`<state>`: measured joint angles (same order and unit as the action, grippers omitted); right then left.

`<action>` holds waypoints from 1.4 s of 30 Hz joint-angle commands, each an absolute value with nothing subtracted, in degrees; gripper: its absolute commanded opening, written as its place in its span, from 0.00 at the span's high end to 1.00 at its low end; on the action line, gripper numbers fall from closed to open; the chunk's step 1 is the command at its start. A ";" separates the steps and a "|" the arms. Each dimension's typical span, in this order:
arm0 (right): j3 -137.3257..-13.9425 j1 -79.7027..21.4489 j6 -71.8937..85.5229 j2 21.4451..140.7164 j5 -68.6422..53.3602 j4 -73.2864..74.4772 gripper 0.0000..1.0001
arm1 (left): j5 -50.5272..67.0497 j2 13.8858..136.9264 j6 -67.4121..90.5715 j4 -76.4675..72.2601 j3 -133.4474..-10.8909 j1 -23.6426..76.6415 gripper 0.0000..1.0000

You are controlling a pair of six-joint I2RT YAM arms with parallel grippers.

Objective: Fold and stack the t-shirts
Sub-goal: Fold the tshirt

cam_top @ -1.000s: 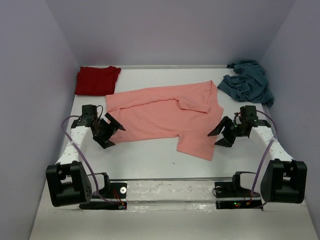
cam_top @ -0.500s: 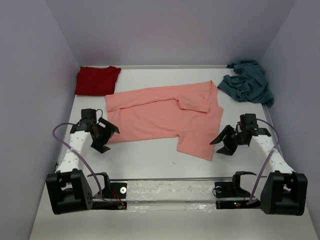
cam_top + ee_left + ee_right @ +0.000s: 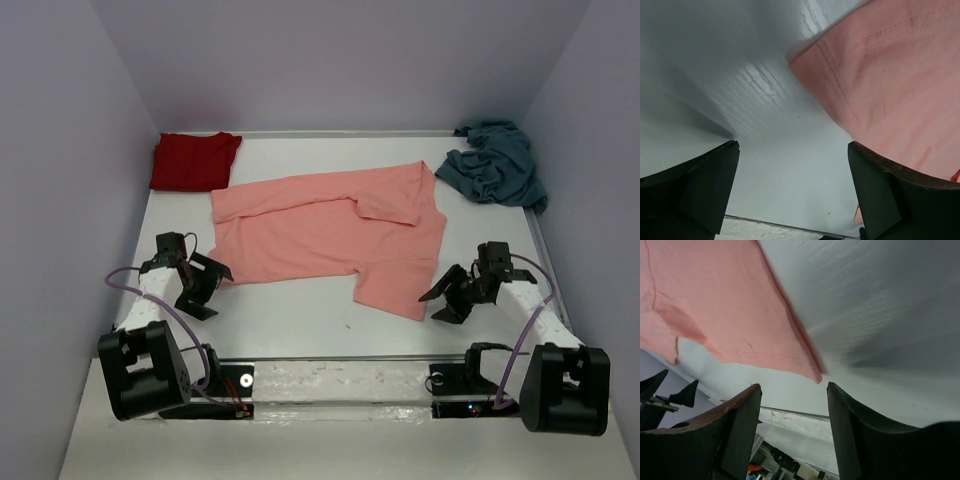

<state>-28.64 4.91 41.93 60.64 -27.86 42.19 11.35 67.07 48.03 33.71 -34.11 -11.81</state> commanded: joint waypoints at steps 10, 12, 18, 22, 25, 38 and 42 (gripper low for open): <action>-18.72 5.27 45.70 57.22 -28.04 32.70 0.47 | 11.25 68.64 45.26 31.20 -35.68 -17.22 0.01; -18.11 5.27 45.97 55.55 -27.77 32.61 0.48 | 11.16 68.64 45.18 31.03 -36.30 -17.40 0.01; -18.10 5.27 46.67 55.02 -27.07 33.05 0.58 | 12.91 69.08 45.61 29.80 -36.04 -19.51 0.01; -18.54 5.27 46.84 54.58 -26.28 33.31 0.74 | 14.59 69.61 46.05 28.30 -35.60 -20.30 0.01; -18.81 5.27 46.93 55.11 -26.37 33.40 0.77 | 14.33 69.78 45.70 28.47 -36.21 -20.39 0.01; -19.69 5.27 49.39 53.70 -24.44 34.01 0.65 | 13.36 71.28 44.38 29.62 -39.73 -20.39 0.01; -19.86 5.27 49.83 53.44 -23.56 34.28 0.73 | 13.27 71.54 44.30 29.09 -39.55 -20.39 0.01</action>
<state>-18.68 4.93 48.99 54.28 -26.30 34.33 13.41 71.40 45.30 28.53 -37.98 -19.99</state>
